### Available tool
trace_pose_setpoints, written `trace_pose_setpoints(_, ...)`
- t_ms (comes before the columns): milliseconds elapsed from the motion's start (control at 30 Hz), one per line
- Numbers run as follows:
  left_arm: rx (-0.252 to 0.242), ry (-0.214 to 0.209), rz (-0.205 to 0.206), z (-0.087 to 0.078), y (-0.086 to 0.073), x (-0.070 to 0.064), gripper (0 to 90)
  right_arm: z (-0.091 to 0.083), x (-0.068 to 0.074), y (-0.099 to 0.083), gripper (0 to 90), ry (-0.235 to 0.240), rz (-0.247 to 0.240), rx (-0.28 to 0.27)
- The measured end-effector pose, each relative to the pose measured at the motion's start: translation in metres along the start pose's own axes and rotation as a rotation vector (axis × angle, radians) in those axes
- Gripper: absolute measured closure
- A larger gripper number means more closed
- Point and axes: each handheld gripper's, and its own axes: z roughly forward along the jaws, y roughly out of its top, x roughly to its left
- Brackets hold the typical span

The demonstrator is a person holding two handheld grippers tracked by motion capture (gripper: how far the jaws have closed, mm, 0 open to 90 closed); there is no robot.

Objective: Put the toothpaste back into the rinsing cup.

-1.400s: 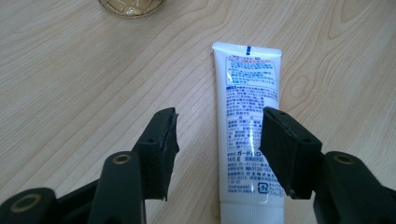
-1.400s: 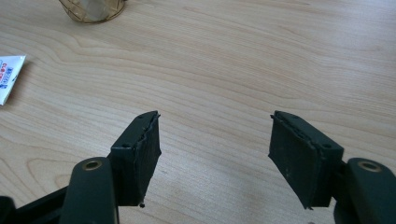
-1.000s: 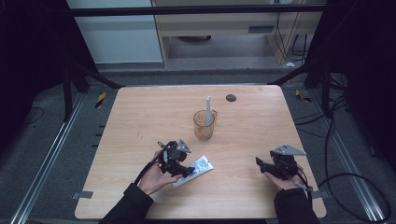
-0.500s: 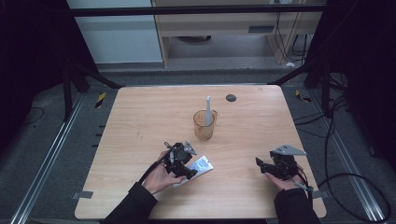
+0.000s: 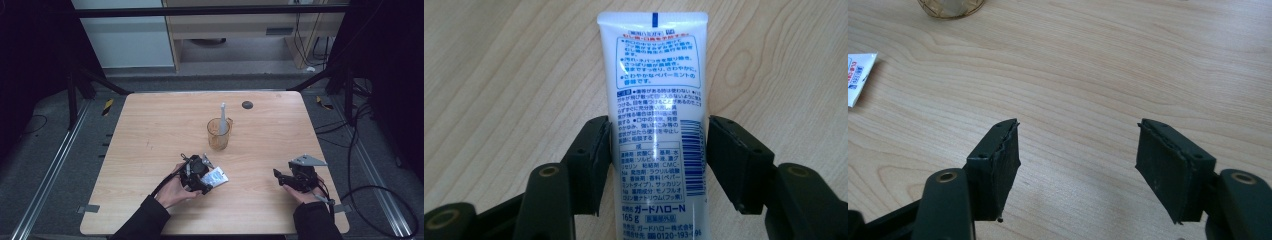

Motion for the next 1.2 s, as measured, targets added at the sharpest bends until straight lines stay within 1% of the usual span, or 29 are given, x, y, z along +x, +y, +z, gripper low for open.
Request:
trace_pose_setpoints(233,0.019,-0.012,-0.017,0.003,0.001,0.002,42.0,0.001,0.001,0.000,33.5,0.003,-0.002,0.005)
trace_pose_setpoints(367,0.050,-0.018,-0.024,0.007,0.002,0.003,41.5,0.002,0.001,0.000,33.5,0.003,-0.006,0.005)
trace_pose_setpoints(500,0.054,-0.015,-0.030,0.007,0.003,0.002,41.5,0.002,0.002,0.000,33.5,0.005,-0.007,0.006)
trace_pose_setpoints(567,0.064,-0.014,-0.026,0.007,0.004,0.002,42.2,0.002,0.002,0.001,33.5,0.006,-0.006,0.005)
trace_pose_setpoints(667,0.075,0.000,-0.021,0.007,0.005,-0.001,44.1,0.002,0.002,0.000,33.6,0.005,-0.004,0.008)
trace_pose_setpoints(767,0.066,0.004,-0.035,0.006,0.005,-0.002,50.6,0.001,0.003,0.001,33.6,0.008,0.000,0.008)
trace_pose_setpoints(867,0.053,0.005,-0.048,0.002,0.005,-0.002,59.4,0.002,0.003,0.000,33.6,0.004,-0.005,0.010)
trace_pose_setpoints(933,0.047,0.007,-0.049,0.000,0.004,-0.002,63.5,0.002,0.003,0.000,33.6,0.008,-0.004,0.012)
trace_pose_setpoints(967,0.050,0.008,-0.050,-0.001,0.004,-0.003,65.0,0.002,0.003,0.000,33.7,0.006,-0.009,0.013)
trace_pose_setpoints(1067,0.045,-0.008,-0.058,-0.004,0.002,-0.001,68.1,0.002,0.002,0.000,33.7,0.005,-0.015,0.016)
trace_pose_setpoints(1167,0.017,-0.003,-0.071,-0.010,0.000,0.001,68.9,0.001,0.002,0.000,33.8,0.005,-0.005,0.016)
trace_pose_setpoints(1200,0.001,0.000,-0.071,-0.013,0.000,0.003,68.9,0.001,0.001,-0.001,33.8,0.002,-0.010,0.012)
